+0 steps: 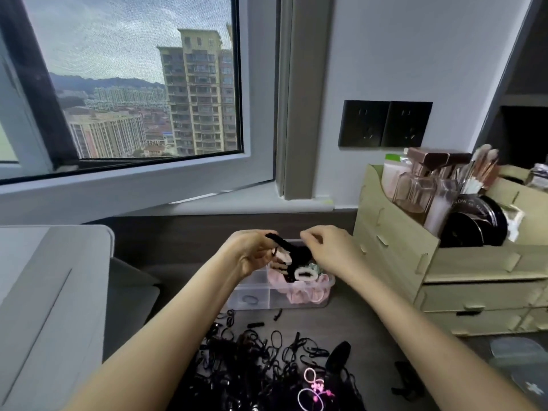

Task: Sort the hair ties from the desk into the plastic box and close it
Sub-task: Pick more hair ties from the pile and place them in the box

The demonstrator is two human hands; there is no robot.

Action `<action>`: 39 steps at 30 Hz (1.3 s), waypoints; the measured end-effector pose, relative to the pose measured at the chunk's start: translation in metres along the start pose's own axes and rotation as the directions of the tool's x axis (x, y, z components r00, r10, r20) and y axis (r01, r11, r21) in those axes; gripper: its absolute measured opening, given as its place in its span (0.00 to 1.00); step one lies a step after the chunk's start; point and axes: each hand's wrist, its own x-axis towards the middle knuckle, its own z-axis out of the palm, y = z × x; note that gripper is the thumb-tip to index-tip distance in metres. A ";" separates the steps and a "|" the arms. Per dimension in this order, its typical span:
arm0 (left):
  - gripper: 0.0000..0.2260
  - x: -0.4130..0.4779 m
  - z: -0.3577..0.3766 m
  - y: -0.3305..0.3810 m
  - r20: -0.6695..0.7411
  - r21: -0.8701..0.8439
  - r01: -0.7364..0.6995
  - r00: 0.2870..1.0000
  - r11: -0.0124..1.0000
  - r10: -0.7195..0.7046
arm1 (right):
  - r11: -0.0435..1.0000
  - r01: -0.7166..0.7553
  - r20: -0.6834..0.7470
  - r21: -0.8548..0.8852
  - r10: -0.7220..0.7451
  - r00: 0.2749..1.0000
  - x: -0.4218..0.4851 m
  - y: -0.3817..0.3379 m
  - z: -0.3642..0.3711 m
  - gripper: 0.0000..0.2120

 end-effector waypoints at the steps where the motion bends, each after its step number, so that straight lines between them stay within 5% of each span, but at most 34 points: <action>1: 0.13 0.001 -0.001 -0.001 -0.007 -0.003 -0.003 1.000 1.000 0.003 | 0.998 0.041 -0.023 0.054 -0.040 0.999 -0.005 -0.003 -0.001 0.15; 5: 0.14 0.000 -0.003 -0.003 0.037 0.012 -0.002 0.999 1.000 0.001 | 0.977 0.206 0.069 0.060 -0.210 0.975 -0.020 -0.015 0.004 0.15; 11: 0.07 -0.003 -0.008 -0.002 0.053 -0.050 0.062 0.997 0.997 -0.060 | 0.952 0.302 -0.092 -0.051 -0.305 0.948 -0.019 -0.017 0.018 0.10; 18: 0.10 -0.001 -0.024 0.001 -0.040 0.125 -0.029 0.999 0.992 0.034 | 0.987 0.162 -0.117 -0.005 -0.162 0.980 -0.006 -0.010 0.008 0.15; 21: 0.09 0.006 -0.034 -0.003 -0.145 0.438 -0.090 0.975 0.895 0.169 | 0.986 0.095 -0.079 -0.137 -0.107 0.991 0.004 -0.002 0.010 0.14; 25: 0.07 0.008 -0.034 -0.006 -0.114 0.721 -0.120 0.951 0.682 0.287 | 0.958 0.104 0.038 -0.267 -0.097 0.995 0.003 -0.001 0.014 0.18; 36: 0.16 -0.032 -0.044 -0.014 -0.015 0.863 -0.218 0.891 0.456 0.453 | 0.881 0.364 0.010 -0.303 -0.378 0.926 -0.034 -0.010 0.017 0.14; 39: 0.17 -0.048 -0.045 -0.017 -0.011 0.864 -0.230 0.880 0.447 0.474 | 0.847 0.391 0.138 -0.359 -0.367 0.920 -0.037 -0.012 0.019 0.16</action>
